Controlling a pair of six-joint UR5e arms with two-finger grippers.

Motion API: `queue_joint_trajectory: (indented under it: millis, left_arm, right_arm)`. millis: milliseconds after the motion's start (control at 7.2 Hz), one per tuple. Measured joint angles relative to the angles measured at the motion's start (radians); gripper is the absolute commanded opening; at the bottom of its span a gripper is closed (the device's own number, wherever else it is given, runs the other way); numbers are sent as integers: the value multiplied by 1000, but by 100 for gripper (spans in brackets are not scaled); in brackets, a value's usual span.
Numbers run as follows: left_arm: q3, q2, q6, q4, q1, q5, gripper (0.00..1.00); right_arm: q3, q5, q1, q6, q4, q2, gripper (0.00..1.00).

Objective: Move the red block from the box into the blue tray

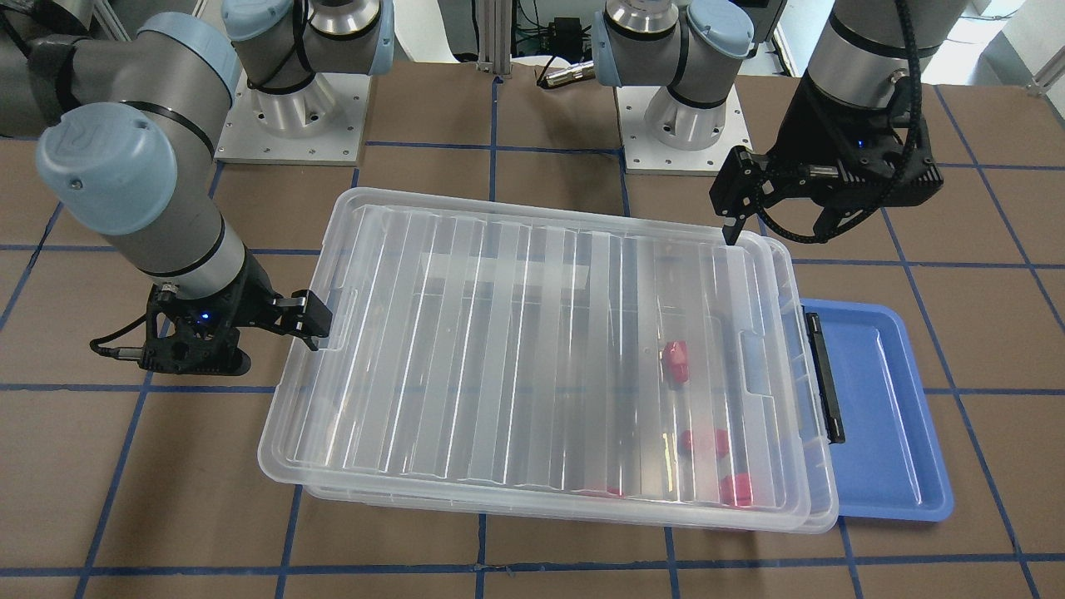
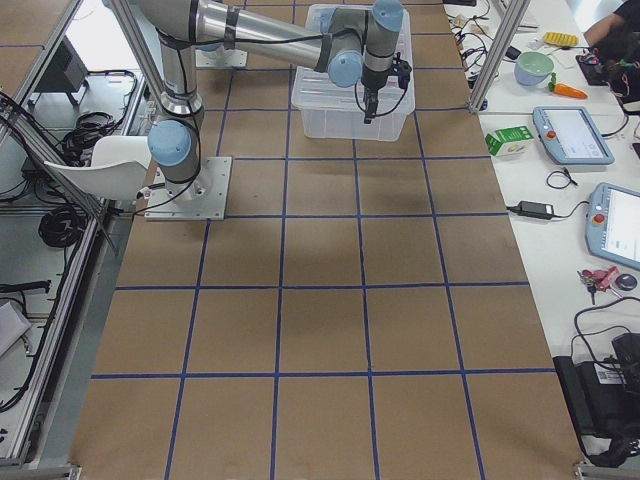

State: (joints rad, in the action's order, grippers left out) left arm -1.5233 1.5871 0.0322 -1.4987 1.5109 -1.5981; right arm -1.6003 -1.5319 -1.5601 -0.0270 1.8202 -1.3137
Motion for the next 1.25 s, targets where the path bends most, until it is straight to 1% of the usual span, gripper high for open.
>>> queue_joint_trajectory:
  millis: [694, 1250]
  left_arm:
    - [0, 0, 0, 0, 0, 0, 100]
    - [0, -1, 0, 0, 0, 0, 100]
  right_arm:
    - [2, -12, 11, 11, 11, 28, 100]
    - [5, -34, 59, 61, 10, 31, 100]
